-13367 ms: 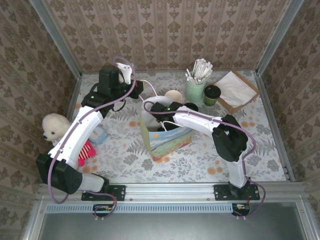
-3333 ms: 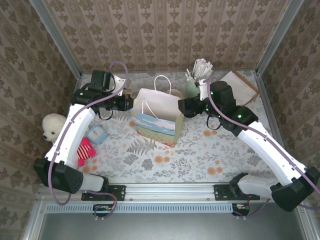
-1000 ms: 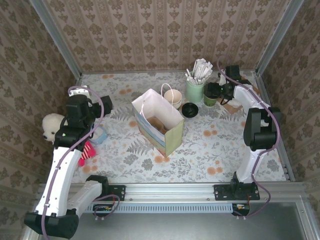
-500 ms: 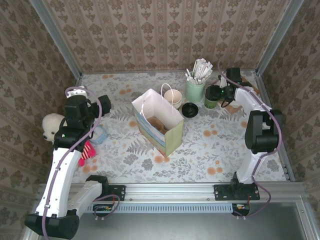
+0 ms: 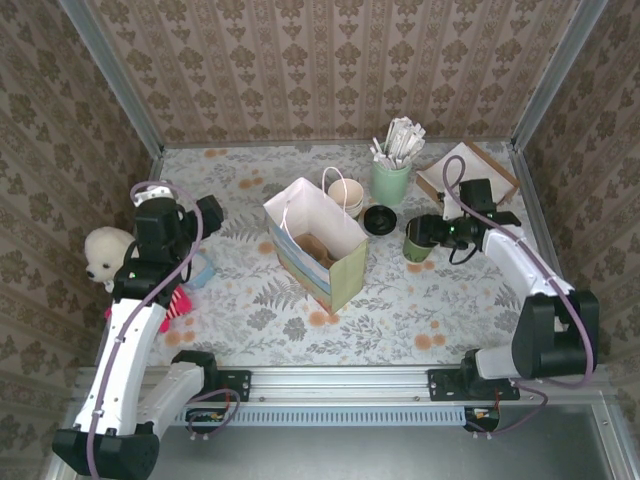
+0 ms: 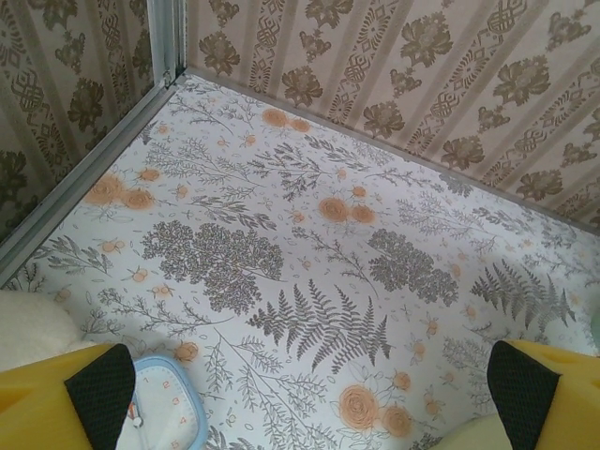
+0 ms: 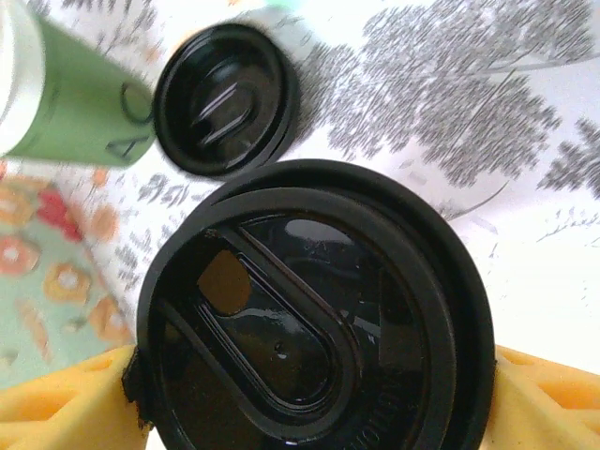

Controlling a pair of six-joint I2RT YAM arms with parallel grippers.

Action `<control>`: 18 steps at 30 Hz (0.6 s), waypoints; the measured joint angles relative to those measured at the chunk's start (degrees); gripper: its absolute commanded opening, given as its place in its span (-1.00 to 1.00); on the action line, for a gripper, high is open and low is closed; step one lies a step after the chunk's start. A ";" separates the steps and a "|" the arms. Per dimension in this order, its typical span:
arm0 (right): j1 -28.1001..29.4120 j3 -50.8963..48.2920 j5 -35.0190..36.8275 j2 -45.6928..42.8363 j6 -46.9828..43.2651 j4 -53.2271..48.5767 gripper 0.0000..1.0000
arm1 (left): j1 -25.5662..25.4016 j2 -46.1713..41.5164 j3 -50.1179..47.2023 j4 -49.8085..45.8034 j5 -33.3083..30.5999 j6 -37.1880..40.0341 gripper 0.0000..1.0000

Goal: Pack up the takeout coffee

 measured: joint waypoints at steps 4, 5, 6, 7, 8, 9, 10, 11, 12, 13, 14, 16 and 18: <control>3.48 -2.64 -0.24 -4.46 -1.33 -0.52 0.60 | 0.00 -0.55 -1.55 1.62 0.00 -1.55 1.00; 4.33 -3.43 -0.31 -5.49 -1.46 -0.46 0.60 | 0.00 -0.55 -1.70 1.75 0.00 -1.86 1.00; 4.94 -4.09 -0.46 -6.23 -1.60 -0.39 0.60 | 0.00 -0.55 -1.73 1.84 0.00 -2.08 1.00; 5.64 -4.94 -0.74 -7.02 -1.99 -0.04 0.60 | 0.00 -0.55 -1.73 1.99 0.00 -2.19 1.00; 6.21 -5.68 -1.03 -7.61 -2.40 0.33 0.60 | 0.00 -0.63 -1.73 2.16 0.02 -2.34 1.00; 6.69 -6.16 -1.11 -7.85 -2.64 0.46 0.60 | 0.00 -0.68 -1.73 2.14 0.02 -2.36 1.00; 7.30 -6.54 -1.07 -7.91 -2.86 0.50 0.61 | 0.00 -0.76 -1.73 2.10 0.02 -2.45 1.00; 8.00 -6.84 -0.94 -7.91 -3.17 0.55 0.62 | 0.00 -0.85 -1.73 2.10 0.02 -2.51 1.00; 8.66 -7.02 -0.72 -7.91 -3.56 0.52 0.62 | 0.00 -0.94 -1.75 2.10 0.00 -2.56 1.00; 9.62 -7.15 -0.46 -7.91 -3.96 0.55 0.63 | 0.00 -1.11 -1.86 2.16 0.00 -2.60 1.00; 10.71 -7.17 0.04 -7.85 -4.26 0.57 0.64 | 0.00 -1.44 -2.12 2.19 0.00 -2.78 1.00; 12.13 -7.32 0.50 -7.85 -4.70 0.92 0.64 | 0.00 -2.12 -2.84 2.14 -0.02 -2.97 1.00; 13.05 -7.72 0.59 -7.85 -5.22 1.46 0.66 | 0.00 -2.62 -3.50 2.12 -0.02 -3.02 1.00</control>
